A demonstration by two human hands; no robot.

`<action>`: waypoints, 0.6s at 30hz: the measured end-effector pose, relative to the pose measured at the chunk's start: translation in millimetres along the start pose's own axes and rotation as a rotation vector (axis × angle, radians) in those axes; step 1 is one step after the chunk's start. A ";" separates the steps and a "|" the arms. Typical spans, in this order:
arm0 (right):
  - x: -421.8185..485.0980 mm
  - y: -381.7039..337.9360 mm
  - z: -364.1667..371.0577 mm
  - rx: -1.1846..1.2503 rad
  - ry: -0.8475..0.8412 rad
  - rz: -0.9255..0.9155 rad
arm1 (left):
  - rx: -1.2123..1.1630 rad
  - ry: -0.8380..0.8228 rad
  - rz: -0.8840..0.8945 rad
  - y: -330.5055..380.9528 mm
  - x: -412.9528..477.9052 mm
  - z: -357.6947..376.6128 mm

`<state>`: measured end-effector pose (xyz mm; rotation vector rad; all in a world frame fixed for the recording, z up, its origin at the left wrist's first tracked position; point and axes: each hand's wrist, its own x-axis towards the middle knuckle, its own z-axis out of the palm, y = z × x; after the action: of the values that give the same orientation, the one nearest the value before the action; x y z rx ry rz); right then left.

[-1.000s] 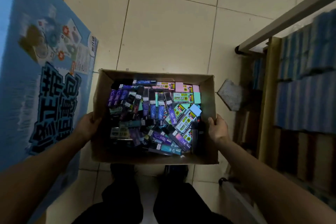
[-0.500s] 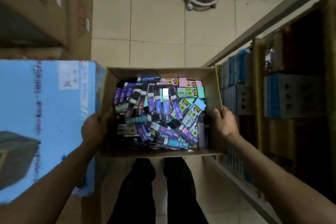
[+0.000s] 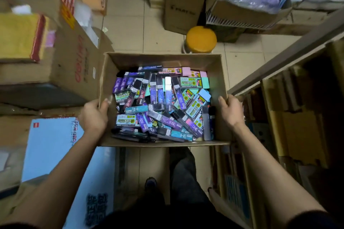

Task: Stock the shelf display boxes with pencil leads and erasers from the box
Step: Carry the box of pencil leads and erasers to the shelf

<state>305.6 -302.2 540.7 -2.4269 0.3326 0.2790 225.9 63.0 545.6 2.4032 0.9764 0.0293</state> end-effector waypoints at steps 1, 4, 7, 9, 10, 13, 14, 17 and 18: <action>12.9 -9.0 -6.2 -0.002 0.000 -0.012 | 0.002 0.018 0.005 12.7 9.7 -4.2; 54.6 -36.2 -26.8 -0.004 -0.029 -0.046 | 0.013 0.045 0.014 50.1 40.9 -18.5; 102.4 -68.1 -43.2 0.006 -0.059 -0.088 | -0.004 0.054 -0.009 84.0 73.1 -28.2; 137.2 -92.3 -51.6 0.015 -0.064 -0.117 | -0.025 0.070 -0.053 104.3 96.6 -30.7; 152.3 -104.4 -54.9 0.016 -0.060 -0.131 | -0.039 0.078 -0.066 114.1 108.1 -31.4; 195.6 -135.1 -56.9 0.004 -0.061 -0.138 | -0.055 0.089 -0.086 137.2 147.9 -30.3; 212.3 -146.0 -56.0 0.002 -0.062 -0.135 | -0.058 0.095 -0.097 145.0 164.2 -29.0; 266.7 -178.7 -47.7 -0.002 -0.075 -0.136 | -0.070 0.121 -0.126 167.7 217.9 -23.1; 285.3 -190.2 -44.1 0.012 -0.082 -0.138 | -0.077 0.124 -0.125 175.0 237.2 -21.0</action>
<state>638.6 -235.6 605.4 -2.4056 0.1292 0.3130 508.3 124.2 607.4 2.2882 1.1590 0.1685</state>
